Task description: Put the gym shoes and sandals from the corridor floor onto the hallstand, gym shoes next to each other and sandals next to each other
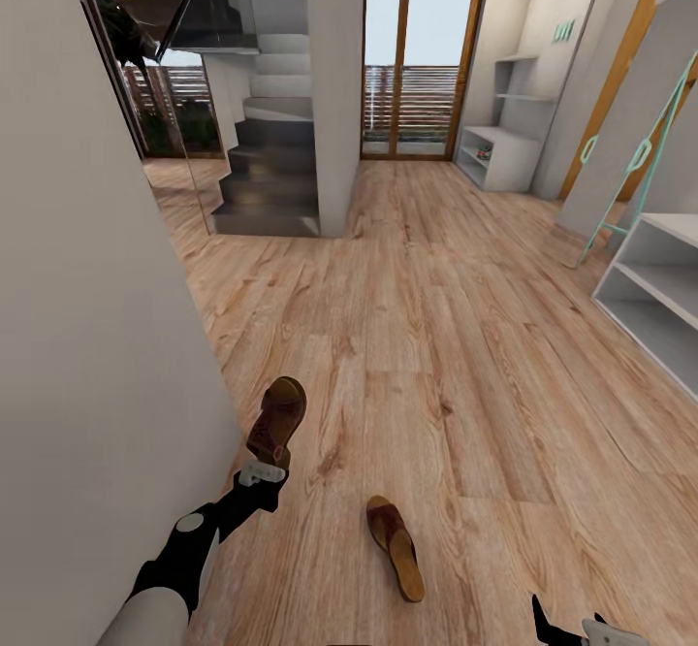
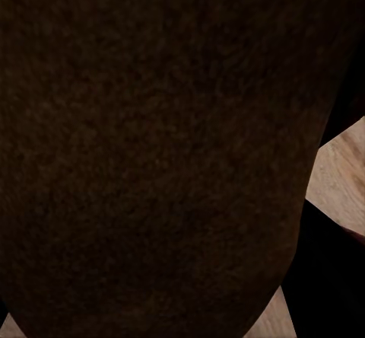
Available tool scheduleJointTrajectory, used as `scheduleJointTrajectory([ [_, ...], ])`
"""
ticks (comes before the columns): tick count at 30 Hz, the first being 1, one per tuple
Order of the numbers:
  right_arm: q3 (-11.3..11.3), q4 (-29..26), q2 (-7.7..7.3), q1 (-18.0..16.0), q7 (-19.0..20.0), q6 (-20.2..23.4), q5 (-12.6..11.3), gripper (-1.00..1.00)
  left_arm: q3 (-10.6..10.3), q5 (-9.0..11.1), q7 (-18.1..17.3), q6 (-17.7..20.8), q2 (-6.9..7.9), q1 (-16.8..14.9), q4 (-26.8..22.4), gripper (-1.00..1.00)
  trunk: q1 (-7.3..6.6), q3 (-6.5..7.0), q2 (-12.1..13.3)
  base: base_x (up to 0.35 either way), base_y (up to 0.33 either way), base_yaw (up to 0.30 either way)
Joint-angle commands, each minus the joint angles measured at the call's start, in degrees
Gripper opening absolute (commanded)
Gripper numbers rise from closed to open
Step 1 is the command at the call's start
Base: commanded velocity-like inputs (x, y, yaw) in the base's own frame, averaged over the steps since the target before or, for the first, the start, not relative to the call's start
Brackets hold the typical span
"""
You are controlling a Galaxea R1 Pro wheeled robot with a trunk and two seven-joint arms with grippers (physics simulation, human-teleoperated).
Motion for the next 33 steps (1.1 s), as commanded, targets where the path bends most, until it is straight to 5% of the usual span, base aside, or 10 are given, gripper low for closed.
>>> scheduleJointTrajectory([
  [1, -0.47, 0.03, 0.04, -0.07, 0.35, -0.24, 0.54, 1.00, 0.50, -0.60, -0.32, -0.33, -0.07, -0.06, -0.07, -1.00, -0.01, -0.04, -0.02, 0.003, 0.001, 0.000],
  [27, -0.30, -0.06, 0.08, -0.07, 0.35, -0.04, 0.44, 1.00, -0.18, -0.54, -0.45, -0.22, -0.45, -0.75, 0.02, -1.00, -0.01, -0.04, -0.02, 0.000, 0.000, 0.000],
  [31, 3.14, -0.60, 0.21, -0.14, 0.26, 1.05, 0.48, 1.00, -1.40, -0.49, -0.48, 0.04, -1.52, -2.75, 0.02, -1.00, -0.01, -0.04, -0.02, 0.000, 0.000, 0.000],
  [33, 7.39, -0.90, 0.63, -0.59, 0.14, 3.33, 0.51, 1.00, -2.25, -0.46, -0.52, 1.22, -1.87, -4.66, 0.11, -1.00, -0.01, -0.04, -0.02, 0.000, 0.000, 0.000],
])
